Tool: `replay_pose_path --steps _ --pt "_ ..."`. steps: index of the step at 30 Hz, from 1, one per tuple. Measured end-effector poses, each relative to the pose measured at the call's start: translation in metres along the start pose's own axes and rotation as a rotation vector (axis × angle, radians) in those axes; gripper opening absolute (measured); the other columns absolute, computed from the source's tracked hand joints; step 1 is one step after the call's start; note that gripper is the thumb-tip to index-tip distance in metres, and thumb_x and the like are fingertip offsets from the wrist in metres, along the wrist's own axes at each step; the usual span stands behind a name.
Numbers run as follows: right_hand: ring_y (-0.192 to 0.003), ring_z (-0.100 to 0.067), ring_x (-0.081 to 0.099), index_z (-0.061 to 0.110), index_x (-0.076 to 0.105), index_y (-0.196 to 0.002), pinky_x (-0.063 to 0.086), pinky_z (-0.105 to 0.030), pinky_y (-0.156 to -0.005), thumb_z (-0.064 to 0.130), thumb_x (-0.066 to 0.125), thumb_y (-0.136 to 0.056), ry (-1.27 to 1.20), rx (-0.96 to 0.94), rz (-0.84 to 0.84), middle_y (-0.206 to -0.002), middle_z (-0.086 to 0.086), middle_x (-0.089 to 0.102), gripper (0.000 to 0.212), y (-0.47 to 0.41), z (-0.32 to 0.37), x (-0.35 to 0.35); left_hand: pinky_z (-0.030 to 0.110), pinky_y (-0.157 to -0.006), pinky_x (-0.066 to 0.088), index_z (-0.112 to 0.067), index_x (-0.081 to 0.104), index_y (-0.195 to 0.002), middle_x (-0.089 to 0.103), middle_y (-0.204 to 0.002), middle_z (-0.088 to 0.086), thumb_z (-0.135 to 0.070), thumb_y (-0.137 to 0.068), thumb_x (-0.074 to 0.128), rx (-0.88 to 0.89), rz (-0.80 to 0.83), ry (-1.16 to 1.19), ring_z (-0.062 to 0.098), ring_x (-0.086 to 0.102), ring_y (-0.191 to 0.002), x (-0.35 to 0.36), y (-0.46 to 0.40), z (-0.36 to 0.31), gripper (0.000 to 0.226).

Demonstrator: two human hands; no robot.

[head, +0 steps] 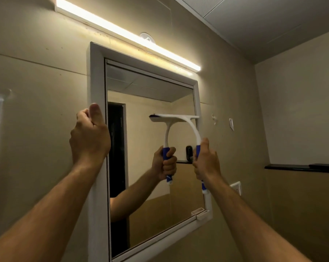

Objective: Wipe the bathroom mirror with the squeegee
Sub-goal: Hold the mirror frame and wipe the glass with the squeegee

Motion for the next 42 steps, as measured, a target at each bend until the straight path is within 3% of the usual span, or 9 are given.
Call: replay_pose_path --steps 12,15,24,25,26,27,28,31,42 --pt "-0.043 -0.015 0.034 0.020 0.049 -0.068 0.029 -0.026 -0.046 0.063 0.017 -0.095 0.069 0.051 -0.025 -0.056 -0.003 0.039 0.060 0.029 -0.052 -0.002 0.054 -0.043 0.027 -0.029 -0.005 -0.090 -0.022 -0.075 -0.009 -0.039 -0.068 0.033 -0.192 0.010 0.033 0.005 -0.028 -0.066 -0.018 0.020 0.032 0.045" --pt "-0.042 -0.013 0.037 0.019 0.051 -0.069 0.032 -0.025 -0.045 0.062 0.020 -0.096 0.071 0.084 -0.031 -0.055 -0.002 0.042 0.060 0.044 -0.065 -0.012 0.003 -0.077 0.019 -0.029 -0.005 -0.090 -0.022 -0.076 -0.011 -0.039 -0.067 0.033 -0.225 -0.067 0.013 0.005 -0.028 -0.067 -0.029 0.028 0.042 0.045" --pt "-0.041 -0.012 0.035 0.018 0.052 -0.070 0.030 -0.024 -0.044 0.063 0.019 -0.095 0.130 0.149 -0.005 -0.053 0.001 0.040 0.061 0.057 -0.064 -0.023 0.017 -0.069 0.036 -0.025 -0.004 -0.088 -0.020 -0.079 -0.010 -0.035 -0.070 0.035 -0.240 -0.138 -0.030 0.005 -0.027 -0.069 -0.037 0.036 0.039 0.044" --pt "-0.040 -0.011 0.035 0.018 0.052 -0.071 0.030 -0.024 -0.043 0.064 0.019 -0.095 0.136 0.165 -0.001 -0.053 0.001 0.040 0.061 0.065 -0.072 -0.024 0.053 -0.032 0.000 -0.024 -0.003 -0.086 -0.019 -0.078 -0.003 -0.034 -0.077 0.036 -0.182 -0.172 -0.212 0.008 -0.026 -0.063 -0.048 0.041 0.026 0.041" --pt "-0.038 -0.009 0.035 0.017 0.052 -0.071 0.030 -0.023 -0.041 0.064 0.019 -0.094 0.143 0.180 0.000 -0.053 0.002 0.040 0.062 0.074 -0.081 -0.027 0.000 -0.080 0.008 -0.020 0.002 -0.082 -0.016 -0.072 0.005 -0.035 -0.090 0.033 -0.091 -0.266 -0.412 0.013 -0.015 -0.048 -0.061 0.046 0.001 0.036" --pt "-0.036 -0.008 0.035 0.016 0.052 -0.071 0.031 -0.023 -0.040 0.064 0.020 -0.094 0.147 0.194 -0.001 -0.052 0.002 0.041 0.062 0.081 -0.087 -0.030 0.004 -0.037 0.007 -0.016 0.016 -0.080 0.014 -0.145 -0.004 -0.044 -0.101 0.026 0.033 -0.450 -0.636 0.017 -0.009 -0.101 -0.074 0.054 -0.035 0.037" --pt "-0.034 -0.007 0.036 0.016 0.052 -0.071 0.032 -0.022 -0.040 0.063 0.021 -0.095 0.150 0.206 -0.004 -0.051 0.002 0.042 0.061 0.086 -0.092 -0.033 0.034 -0.092 0.041 -0.011 0.037 -0.094 0.059 -0.117 0.018 -0.056 -0.102 0.020 0.189 -0.629 -0.817 0.006 0.050 -0.101 -0.082 0.064 -0.072 0.049" --pt "-0.032 -0.004 0.038 0.014 0.053 -0.072 0.034 -0.021 -0.038 0.060 0.023 -0.096 0.173 0.197 -0.018 -0.052 0.001 0.044 0.060 0.087 -0.088 -0.040 0.031 -0.067 0.036 -0.008 0.046 -0.128 0.053 -0.101 0.005 -0.056 -0.101 0.022 0.861 -0.964 -1.183 0.019 0.050 -0.090 -0.058 0.117 -0.146 0.061" --pt "-0.037 -0.009 0.039 0.014 0.056 -0.077 0.033 -0.022 -0.039 0.065 0.020 -0.093 0.211 0.217 -0.012 -0.055 -0.001 0.046 0.065 0.096 -0.107 -0.040 0.020 -0.050 0.029 -0.011 0.049 -0.123 0.056 -0.088 0.003 -0.060 -0.099 0.022 0.912 -0.984 -1.264 0.013 0.052 -0.069 -0.080 0.133 -0.106 0.061"
Point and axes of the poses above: each hand's wrist, its own y-axis away from the middle knuckle, its own x-axis out of the palm, z = x × y, the point moved 4 cm from there along -y, towards the middle knuckle
